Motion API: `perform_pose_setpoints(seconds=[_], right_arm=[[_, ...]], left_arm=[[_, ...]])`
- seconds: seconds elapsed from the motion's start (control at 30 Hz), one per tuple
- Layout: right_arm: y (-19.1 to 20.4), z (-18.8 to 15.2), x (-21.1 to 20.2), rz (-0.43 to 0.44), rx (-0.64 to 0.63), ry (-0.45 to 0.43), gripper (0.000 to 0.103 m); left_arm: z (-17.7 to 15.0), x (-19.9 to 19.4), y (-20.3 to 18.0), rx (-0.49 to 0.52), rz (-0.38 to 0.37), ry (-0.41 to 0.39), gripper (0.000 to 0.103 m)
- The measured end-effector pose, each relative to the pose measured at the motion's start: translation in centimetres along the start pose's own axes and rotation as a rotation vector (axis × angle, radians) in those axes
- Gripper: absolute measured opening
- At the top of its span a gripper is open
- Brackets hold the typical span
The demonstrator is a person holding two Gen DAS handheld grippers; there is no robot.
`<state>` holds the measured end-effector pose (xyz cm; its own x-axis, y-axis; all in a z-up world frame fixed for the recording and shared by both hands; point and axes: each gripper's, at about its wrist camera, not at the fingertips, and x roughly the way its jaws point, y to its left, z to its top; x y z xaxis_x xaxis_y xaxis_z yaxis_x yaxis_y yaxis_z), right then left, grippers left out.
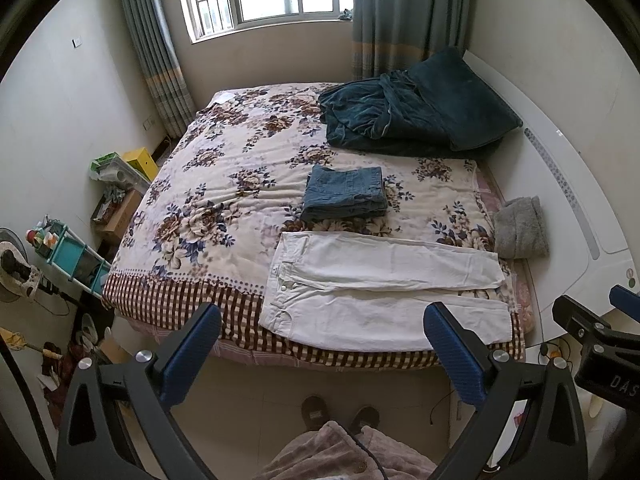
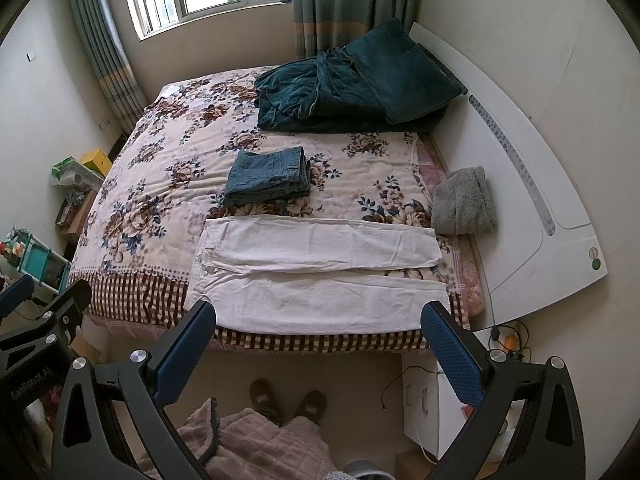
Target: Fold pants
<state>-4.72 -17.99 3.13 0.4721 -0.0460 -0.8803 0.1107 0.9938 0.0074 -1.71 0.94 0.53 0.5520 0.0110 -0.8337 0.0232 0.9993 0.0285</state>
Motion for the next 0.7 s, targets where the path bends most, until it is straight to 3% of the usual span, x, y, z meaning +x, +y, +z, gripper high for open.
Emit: perform_pose_setpoints(seconds=[0.7], right_arm=[[-0.53, -0.11, 0.64, -0.005, -0.010, 0.005, 0.103]], left_arm=[[0.69, 0.18, -0.02, -0.002, 0.009, -0.005, 0.103]])
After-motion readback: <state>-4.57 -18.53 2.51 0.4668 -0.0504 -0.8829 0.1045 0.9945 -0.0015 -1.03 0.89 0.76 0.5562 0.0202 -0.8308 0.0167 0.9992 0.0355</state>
